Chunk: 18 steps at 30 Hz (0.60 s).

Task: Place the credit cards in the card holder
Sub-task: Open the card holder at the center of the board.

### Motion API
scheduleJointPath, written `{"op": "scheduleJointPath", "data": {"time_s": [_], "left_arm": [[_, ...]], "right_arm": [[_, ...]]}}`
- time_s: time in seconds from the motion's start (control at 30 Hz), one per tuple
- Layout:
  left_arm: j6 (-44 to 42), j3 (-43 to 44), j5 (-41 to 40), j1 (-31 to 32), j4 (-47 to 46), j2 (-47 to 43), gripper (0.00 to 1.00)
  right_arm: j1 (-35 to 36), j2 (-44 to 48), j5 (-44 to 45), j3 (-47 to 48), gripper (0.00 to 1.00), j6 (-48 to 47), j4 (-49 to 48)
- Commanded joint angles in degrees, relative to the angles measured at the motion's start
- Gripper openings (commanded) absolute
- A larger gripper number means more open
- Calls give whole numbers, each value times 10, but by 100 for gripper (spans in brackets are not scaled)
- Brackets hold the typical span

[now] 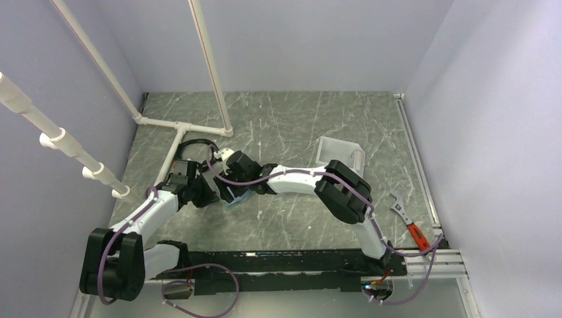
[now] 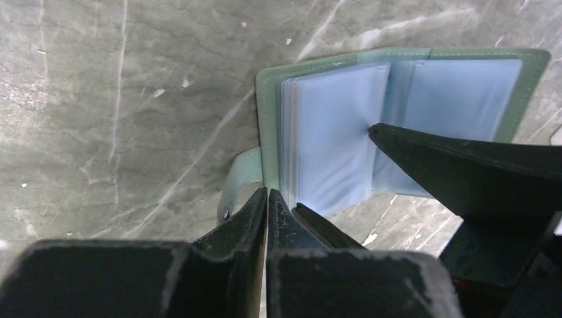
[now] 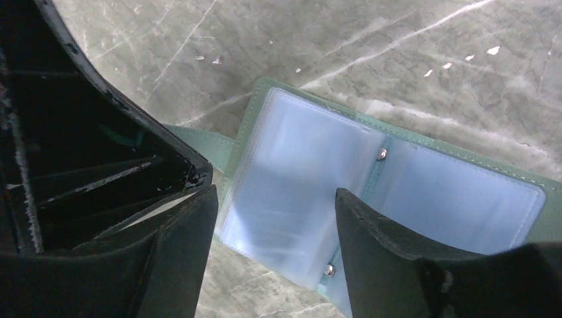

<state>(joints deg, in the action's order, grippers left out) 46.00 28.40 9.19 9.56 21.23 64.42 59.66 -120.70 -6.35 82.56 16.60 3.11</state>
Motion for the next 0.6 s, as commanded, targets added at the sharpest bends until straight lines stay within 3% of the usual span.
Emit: {"op": "scheduleJointPath", "data": {"time_s": [0.0, 0.57], "left_arm": [[1, -7, -21, -4, -11, 8, 8], [1, -6, -38, -4, 2, 3, 6]], "right_arm": [[17, 2, 54, 26, 70, -35, 3], [34, -29, 176, 30, 59, -55, 38]]}}
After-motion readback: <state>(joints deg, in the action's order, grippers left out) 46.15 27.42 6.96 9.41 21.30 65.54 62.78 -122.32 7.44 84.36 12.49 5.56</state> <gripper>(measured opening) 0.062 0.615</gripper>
